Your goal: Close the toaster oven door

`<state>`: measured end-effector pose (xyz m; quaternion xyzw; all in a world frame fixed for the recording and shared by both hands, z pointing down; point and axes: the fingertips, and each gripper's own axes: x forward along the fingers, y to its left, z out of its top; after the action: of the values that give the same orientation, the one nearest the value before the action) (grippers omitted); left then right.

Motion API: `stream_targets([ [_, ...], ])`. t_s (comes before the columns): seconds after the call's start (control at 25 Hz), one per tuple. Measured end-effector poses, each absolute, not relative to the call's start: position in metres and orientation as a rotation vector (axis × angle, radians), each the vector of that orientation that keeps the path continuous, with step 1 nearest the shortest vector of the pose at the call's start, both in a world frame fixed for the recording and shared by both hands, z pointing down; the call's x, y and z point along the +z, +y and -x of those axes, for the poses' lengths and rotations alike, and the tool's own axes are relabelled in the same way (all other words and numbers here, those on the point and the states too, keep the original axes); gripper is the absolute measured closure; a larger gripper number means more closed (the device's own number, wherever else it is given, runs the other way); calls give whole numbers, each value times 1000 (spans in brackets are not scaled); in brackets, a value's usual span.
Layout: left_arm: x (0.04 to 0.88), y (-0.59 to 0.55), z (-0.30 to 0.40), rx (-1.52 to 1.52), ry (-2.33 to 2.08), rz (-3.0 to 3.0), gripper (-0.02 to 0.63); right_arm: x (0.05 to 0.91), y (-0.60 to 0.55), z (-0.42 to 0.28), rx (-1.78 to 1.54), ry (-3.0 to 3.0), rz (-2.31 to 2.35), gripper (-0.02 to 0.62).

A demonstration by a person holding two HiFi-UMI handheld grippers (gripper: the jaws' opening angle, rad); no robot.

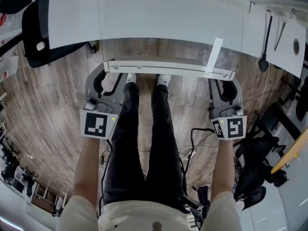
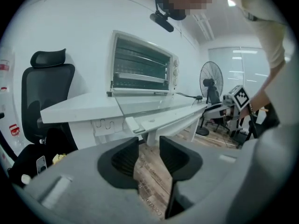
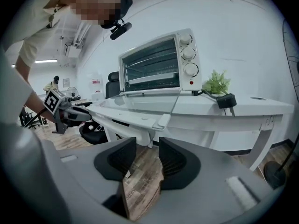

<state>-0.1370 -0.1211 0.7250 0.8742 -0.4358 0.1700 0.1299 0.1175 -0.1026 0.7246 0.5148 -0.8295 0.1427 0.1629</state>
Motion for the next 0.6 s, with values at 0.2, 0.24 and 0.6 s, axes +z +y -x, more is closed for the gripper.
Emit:
stream_targets([
  [0.2, 717, -123, 133, 458, -1268, -2540, 453, 717, -108, -113, 380, -2372, -1476, 433],
  [0.24, 716, -123, 133, 454, -1271, -2538, 454, 714, -108, -113, 378, -2375, -1482, 437],
  [0.6, 706, -120, 134, 412, -1262, -2528, 454, 702, -108, -112, 427, -2405, -1529, 456],
])
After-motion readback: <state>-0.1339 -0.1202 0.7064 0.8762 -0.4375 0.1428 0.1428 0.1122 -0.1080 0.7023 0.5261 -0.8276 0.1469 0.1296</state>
